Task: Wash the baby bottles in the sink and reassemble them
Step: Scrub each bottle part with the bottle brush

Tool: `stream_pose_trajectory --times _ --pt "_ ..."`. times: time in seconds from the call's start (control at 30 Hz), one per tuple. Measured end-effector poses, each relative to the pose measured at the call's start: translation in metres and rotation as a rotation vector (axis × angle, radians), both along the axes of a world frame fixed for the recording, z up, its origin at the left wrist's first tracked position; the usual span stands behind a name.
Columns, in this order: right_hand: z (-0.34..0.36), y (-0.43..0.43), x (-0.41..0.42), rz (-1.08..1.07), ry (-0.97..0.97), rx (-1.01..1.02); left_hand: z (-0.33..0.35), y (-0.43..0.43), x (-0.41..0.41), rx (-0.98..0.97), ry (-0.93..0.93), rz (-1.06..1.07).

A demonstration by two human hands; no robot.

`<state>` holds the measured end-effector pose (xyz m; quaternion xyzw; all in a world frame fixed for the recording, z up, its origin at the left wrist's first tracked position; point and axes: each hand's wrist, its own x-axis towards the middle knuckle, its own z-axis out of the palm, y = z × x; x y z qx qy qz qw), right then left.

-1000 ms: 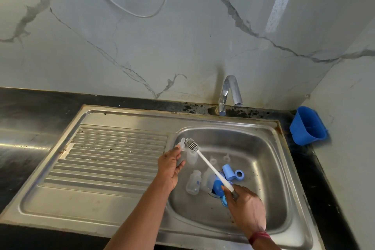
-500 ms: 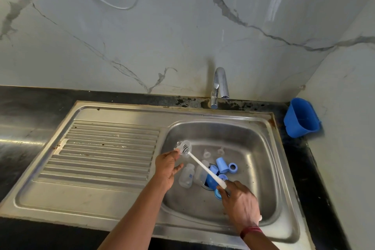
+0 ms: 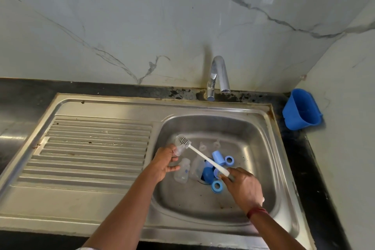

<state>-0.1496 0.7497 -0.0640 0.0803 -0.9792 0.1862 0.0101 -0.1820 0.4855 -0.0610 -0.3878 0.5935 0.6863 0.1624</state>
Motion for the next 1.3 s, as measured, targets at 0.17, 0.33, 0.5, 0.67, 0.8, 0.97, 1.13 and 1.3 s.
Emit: stream_pose_trajectory --times 0.17,0.33,0.5,0.67,0.8,0.97,1.13,1.3 --pt "-0.003 -0.009 -0.011 -0.083 -0.162 -0.101 -0.016 0.004 0.003 -0.007 -0.054 0.039" --pt "-0.007 -0.021 -0.027 -0.222 -0.366 -0.316 -0.027 0.010 -0.001 -0.046 -0.056 0.071" --pt "-0.017 -0.023 -0.030 -0.296 -0.382 -0.427 -0.050 0.017 -0.010 -0.264 -0.034 0.039" --pt "-0.031 -0.018 -0.027 -0.286 -0.421 -0.473 -0.061 0.038 -0.028 -0.157 -0.102 0.079" --pt "-0.042 -0.011 -0.032 -0.307 -0.457 -0.495 -0.078 0.052 -0.048 -0.037 -0.212 0.145" --pt "-0.048 -0.005 -0.043 -0.313 -0.476 -0.496 -0.083 0.062 -0.070 -0.069 -0.213 0.042" --pt "-0.051 -0.006 -0.051 -0.314 -0.482 -0.489 -0.087 0.062 -0.069 -0.248 -0.190 -0.092" --pt "-0.050 -0.003 -0.049 -0.338 -0.450 -0.506 -0.083 0.074 -0.036 -0.474 -0.093 -0.298"
